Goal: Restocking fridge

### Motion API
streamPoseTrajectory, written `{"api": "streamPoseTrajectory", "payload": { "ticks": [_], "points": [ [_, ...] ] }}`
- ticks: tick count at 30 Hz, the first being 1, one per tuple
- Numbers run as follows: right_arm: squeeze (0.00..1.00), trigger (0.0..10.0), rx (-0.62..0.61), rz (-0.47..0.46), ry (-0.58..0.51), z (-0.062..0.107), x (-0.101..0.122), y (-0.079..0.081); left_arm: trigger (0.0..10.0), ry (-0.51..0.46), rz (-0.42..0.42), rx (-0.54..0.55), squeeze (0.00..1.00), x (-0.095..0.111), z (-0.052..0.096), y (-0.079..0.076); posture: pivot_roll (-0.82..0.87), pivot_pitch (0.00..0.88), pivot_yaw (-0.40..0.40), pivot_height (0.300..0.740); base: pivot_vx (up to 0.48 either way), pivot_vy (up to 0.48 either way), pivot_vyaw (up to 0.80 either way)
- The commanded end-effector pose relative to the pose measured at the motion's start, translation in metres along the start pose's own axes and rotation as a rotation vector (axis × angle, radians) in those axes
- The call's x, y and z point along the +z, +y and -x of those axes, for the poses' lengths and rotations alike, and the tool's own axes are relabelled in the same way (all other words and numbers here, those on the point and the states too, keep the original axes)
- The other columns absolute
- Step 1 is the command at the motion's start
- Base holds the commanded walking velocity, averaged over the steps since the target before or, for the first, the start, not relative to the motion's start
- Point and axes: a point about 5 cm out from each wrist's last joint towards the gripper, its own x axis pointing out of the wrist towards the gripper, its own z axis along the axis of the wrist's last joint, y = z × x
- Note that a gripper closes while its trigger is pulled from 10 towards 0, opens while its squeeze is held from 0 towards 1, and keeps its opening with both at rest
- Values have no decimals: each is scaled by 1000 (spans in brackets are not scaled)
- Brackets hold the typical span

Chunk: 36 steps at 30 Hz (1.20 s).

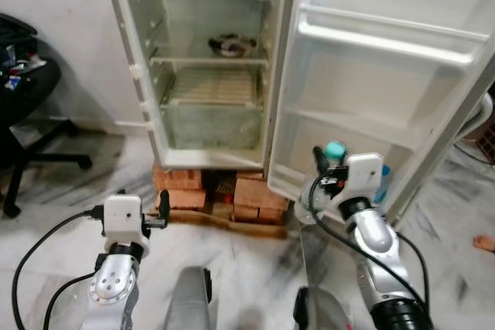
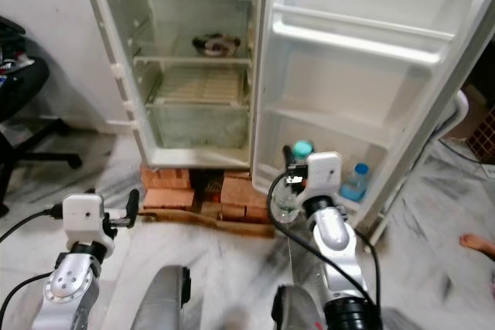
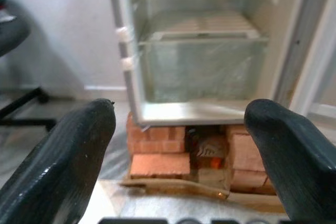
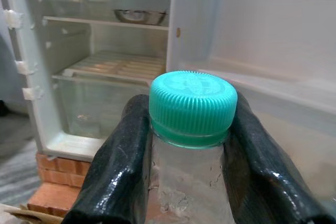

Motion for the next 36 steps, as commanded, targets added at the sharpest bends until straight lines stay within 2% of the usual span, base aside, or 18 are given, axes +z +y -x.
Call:
{"api": "streamPoseTrajectory", "payload": {
  "ticks": [1, 9, 22, 36],
  "points": [
    [0, 10000, -20, 33, -50, -4, 11, -10, 10000, -41, 0, -28, 0, 10, -5, -6, 40, 0, -30, 628, 0, 0, 0],
    [0, 10000, -22, 39, -57, -6, 12, -12, 10000, -39, 2, -40, 0, 8, -4, -8, 38, 0, -29, 628, 224, 0, 0],
    [0, 10000, 70, 60, -70, -4, 12, -2, 10000, -30, 0, -42, 0, 7, -3, -8, 35, 0, -30, 628, 372, 0, 0],
    [0, 10000, 90, 55, -72, -5, 11, -1, 10000, -28, -1, -46, 0, 6, -5, -10, 33, 0, -33, 628, 375, 0, 156]
  ]
}}
